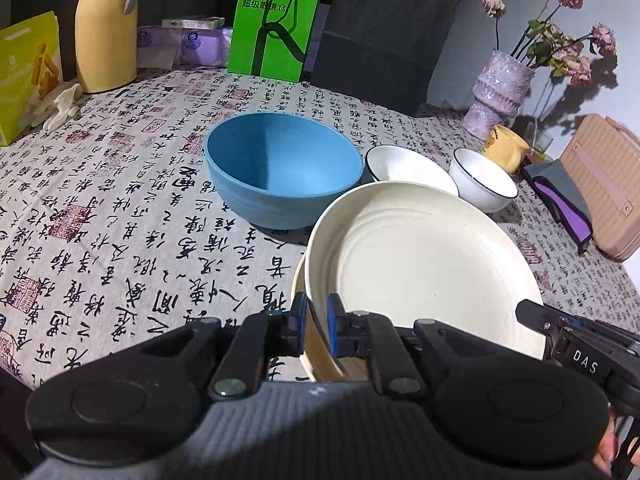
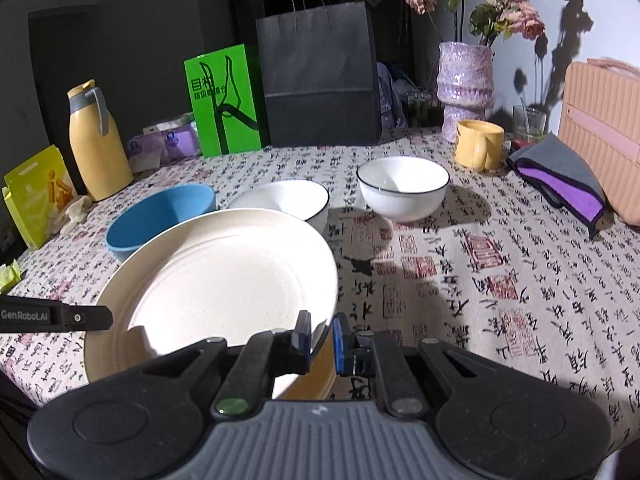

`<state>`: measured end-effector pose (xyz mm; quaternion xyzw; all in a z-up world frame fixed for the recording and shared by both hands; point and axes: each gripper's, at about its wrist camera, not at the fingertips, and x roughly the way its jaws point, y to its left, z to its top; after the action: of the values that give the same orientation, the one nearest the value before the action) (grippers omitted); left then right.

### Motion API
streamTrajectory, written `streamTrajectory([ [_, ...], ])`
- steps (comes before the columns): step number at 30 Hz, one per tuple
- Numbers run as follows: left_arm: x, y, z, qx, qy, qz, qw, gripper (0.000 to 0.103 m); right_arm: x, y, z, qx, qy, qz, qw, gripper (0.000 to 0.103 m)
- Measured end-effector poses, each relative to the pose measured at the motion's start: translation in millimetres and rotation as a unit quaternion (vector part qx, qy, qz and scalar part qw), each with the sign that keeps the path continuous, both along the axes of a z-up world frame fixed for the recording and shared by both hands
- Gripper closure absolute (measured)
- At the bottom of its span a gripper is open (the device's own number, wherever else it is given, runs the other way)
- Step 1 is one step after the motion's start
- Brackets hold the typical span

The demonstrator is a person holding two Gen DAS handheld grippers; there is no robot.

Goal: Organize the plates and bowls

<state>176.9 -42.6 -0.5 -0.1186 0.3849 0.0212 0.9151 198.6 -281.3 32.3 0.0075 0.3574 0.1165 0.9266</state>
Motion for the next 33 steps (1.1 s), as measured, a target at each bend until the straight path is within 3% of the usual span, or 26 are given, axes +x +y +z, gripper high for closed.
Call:
streamTrajectory([
  [11, -3.6, -5.0, -11.3, 0.027, 0.006, 0.000, 0.9996, 0.093, -2.7, 4.5, -11.5, -0.015, 0.013, 0.005, 1.000, 0.092],
  [33, 0.0, -5.8, -22.7, 0.034, 0.017, -0.001, 0.9993, 0.092, -1.9, 13.4, -22.0, -0.054, 0.018, 0.003, 0.998, 0.091],
])
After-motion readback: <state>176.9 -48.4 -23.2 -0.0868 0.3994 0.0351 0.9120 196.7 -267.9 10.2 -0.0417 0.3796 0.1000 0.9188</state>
